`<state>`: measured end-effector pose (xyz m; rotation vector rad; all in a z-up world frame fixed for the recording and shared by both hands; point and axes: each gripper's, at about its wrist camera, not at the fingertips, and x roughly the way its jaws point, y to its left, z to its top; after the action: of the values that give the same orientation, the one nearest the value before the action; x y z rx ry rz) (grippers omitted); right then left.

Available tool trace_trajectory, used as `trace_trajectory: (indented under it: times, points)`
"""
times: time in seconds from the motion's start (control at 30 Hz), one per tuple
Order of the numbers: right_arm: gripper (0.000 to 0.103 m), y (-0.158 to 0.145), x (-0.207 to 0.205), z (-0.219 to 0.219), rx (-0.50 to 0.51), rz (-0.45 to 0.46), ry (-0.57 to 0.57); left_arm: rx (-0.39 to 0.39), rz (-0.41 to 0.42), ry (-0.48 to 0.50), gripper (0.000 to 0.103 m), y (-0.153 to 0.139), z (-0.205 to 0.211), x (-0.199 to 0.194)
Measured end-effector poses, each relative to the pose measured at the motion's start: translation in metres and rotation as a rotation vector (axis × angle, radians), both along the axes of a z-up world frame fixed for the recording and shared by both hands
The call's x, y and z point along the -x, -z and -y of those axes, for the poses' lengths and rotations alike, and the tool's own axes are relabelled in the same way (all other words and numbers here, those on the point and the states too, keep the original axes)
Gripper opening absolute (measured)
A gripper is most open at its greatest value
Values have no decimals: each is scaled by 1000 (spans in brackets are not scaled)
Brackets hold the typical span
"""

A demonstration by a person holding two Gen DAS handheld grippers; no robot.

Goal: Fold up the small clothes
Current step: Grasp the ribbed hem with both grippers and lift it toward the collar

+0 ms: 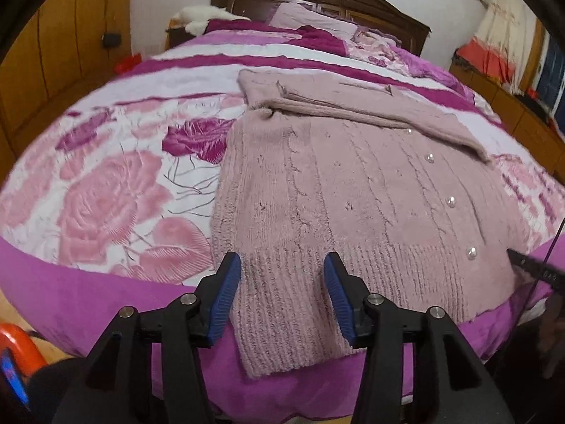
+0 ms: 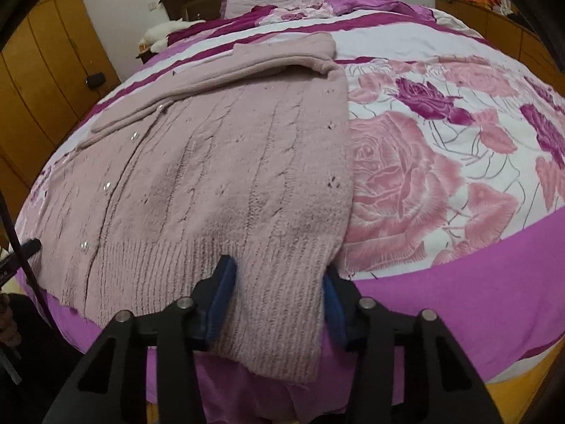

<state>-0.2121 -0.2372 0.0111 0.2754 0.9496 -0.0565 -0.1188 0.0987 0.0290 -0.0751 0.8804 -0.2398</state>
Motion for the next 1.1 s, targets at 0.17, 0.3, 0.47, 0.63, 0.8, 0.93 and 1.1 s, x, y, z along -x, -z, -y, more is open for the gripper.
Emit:
trace_trajectory:
  times: [0.17, 0.3, 0.47, 0.63, 0.8, 0.93, 1.1]
  points:
    - [63, 4, 2, -2, 10, 54, -8, 141, -6, -75, 35, -4, -28, 1]
    - [91, 6, -6, -15, 8, 33, -71, 202, 18, -138, 51, -6, -50, 6]
    - [98, 6, -5, -26, 40, 42, -73, 178, -71, -70, 51, 19, -40, 3]
    - [73, 7, 7, -18, 21, 84, -14, 103, -55, -108, 51, 24, -25, 6]
    - [22, 6, 23, -4, -91, 126, 14, 192, -85, -115, 0, 20, -29, 19]
    - [16, 2, 30, 1, -138, 155, 14, 312, -46, -63, 0, 10, -35, 28]
    - [16, 16, 26, 23, -327, 123, 79, 299, -11, -78, 0, 11, -35, 26]
